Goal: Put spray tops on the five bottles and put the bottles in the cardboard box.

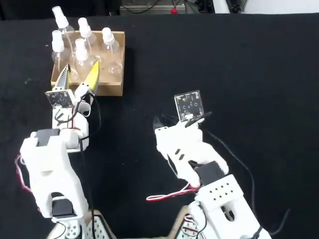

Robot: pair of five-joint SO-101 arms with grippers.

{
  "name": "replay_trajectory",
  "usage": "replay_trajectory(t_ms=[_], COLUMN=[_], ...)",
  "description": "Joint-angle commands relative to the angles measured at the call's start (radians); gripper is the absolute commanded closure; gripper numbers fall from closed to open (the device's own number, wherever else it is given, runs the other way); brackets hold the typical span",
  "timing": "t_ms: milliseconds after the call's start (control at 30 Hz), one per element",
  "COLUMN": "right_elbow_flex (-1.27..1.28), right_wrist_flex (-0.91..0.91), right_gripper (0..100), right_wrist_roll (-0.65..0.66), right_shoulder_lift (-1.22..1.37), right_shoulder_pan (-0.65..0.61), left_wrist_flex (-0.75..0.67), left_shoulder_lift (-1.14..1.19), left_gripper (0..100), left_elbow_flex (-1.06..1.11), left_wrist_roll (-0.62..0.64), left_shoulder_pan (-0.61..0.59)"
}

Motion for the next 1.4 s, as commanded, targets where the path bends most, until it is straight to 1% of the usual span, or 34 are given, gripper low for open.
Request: replay_trajectory(t_ms=[0, 167, 333, 400, 467, 533, 567, 600, 633, 667, 767, 967, 1067, 1233, 1367], right_elbow_flex=[-0.013, -0.013, -0.013, -0.013, -0.012, -0.008, -0.008, -0.007, -0.007, -0.007, -0.008, -0.038, -0.041, -0.031, -0.015], right_wrist_flex=[-0.026, -0.026, -0.026, -0.026, -0.026, -0.026, -0.026, -0.026, -0.026, -0.025, -0.025, 0.002, 0.118, 0.281, 0.325], right_gripper=[93.5, 93.5, 93.5, 93.5, 93.5, 93.6, 93.6, 93.8, 93.8, 93.8, 93.8, 93.8, 93.8, 93.5, 93.5], right_wrist_roll=[0.002, 0.002, 0.002, 0.002, 0.002, 0.002, 0.002, 0.002, 0.002, 0.002, 0.000, 0.000, 0.000, 0.000, -0.003], right_shoulder_lift=[0.002, 0.002, 0.002, 0.002, 0.002, 0.002, 0.002, 0.002, 0.002, 0.002, 0.002, 0.001, 0.001, 0.001, 0.001], right_shoulder_pan=[-0.011, -0.011, -0.011, -0.011, -0.011, -0.011, -0.011, -0.011, -0.011, -0.011, -0.011, -0.008, 0.026, 0.083, 0.149], left_wrist_flex=[-0.015, -0.015, -0.015, -0.015, -0.015, -0.015, 0.006, 0.055, 0.124, 0.193, 0.439, 0.959, 1.172, 1.705, 2.078], left_shoulder_lift=[-0.143, -0.281, -0.482, -0.575, -0.674, -0.769, -0.796, -0.821, -0.847, -0.864, -0.910, -1.073, -1.258, -1.665, -2.012], left_gripper=[67, 67, 67, 73, 84, 97, 97, 94, 92, 92, 98, 96, 96, 96, 96], left_elbow_flex=[0.062, 0.225, 0.496, 0.611, 0.719, 0.806, 0.808, 0.803, 0.805, 0.806, 0.805, 0.805, 0.808, 0.812, 0.831], left_wrist_roll=[0.011, 0.006, 0.005, 0.005, 0.003, 0.003, 0.003, 0.005, 0.009, 0.011, 0.011, 0.011, 0.011, 0.011, 0.011], left_shoulder_pan=[0.016, 0.005, -0.019, -0.036, -0.067, -0.105, -0.125, -0.154, -0.174, -0.183, -0.174, -0.185, -0.213, -0.197, -0.174])
